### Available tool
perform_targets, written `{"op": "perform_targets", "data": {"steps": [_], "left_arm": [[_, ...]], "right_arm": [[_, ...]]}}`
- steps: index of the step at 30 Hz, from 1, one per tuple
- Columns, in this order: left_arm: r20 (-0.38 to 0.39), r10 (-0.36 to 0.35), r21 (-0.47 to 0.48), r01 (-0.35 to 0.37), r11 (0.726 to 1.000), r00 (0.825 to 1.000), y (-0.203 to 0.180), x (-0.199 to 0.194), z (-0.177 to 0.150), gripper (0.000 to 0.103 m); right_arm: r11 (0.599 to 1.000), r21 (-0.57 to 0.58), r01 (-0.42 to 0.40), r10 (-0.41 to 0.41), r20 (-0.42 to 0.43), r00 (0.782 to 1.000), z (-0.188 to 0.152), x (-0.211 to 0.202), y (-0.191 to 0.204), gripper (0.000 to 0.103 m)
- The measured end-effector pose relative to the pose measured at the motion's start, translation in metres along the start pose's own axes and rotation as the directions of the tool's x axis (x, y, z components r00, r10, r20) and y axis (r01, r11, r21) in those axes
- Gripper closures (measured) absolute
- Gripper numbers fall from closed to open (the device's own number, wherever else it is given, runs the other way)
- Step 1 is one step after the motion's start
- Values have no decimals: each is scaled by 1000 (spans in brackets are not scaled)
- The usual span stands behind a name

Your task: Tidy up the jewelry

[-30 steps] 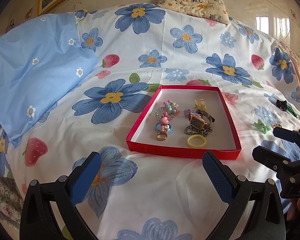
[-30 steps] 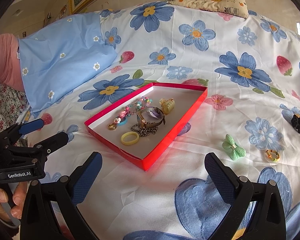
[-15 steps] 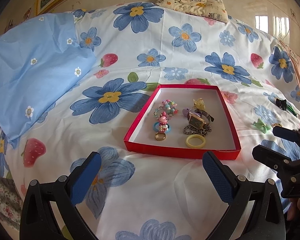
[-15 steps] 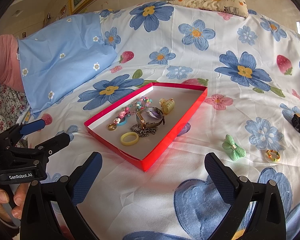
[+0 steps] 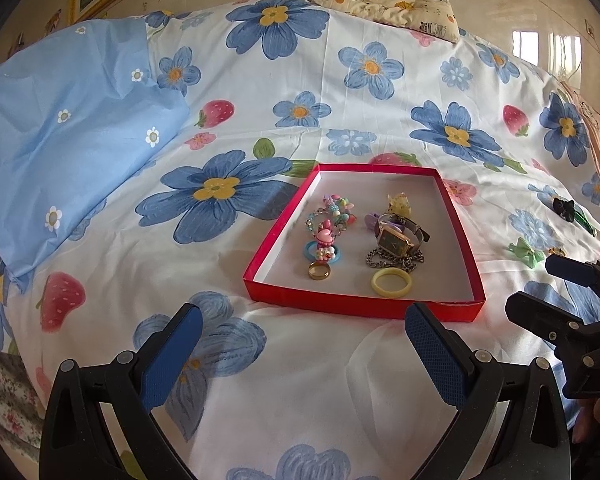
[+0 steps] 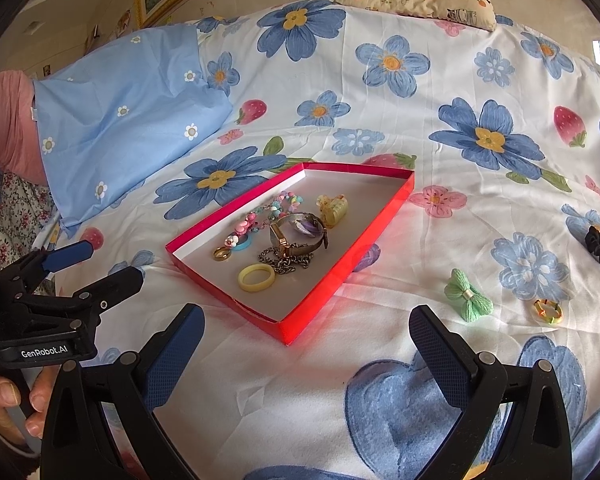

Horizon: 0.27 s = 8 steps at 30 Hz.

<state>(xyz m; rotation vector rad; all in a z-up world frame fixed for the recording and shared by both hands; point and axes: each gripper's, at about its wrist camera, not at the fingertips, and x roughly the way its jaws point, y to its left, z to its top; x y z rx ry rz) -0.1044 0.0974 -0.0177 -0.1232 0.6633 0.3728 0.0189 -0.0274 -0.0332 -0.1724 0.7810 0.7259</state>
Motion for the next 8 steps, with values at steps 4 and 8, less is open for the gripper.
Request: {"op": "perform_targets", "data": {"steps": [4,8], "left_arm": [[-25,-14,-16,14,1000,1000,2,8,0,1],[-30,-19,-20,19,1000,999,0,11,4,1]], "right_arm": [[1000,9,-3,3,-14,1000,0,7,-4,0],[1000,23,-13,14,-29,999,1,13,-6,0]]}}
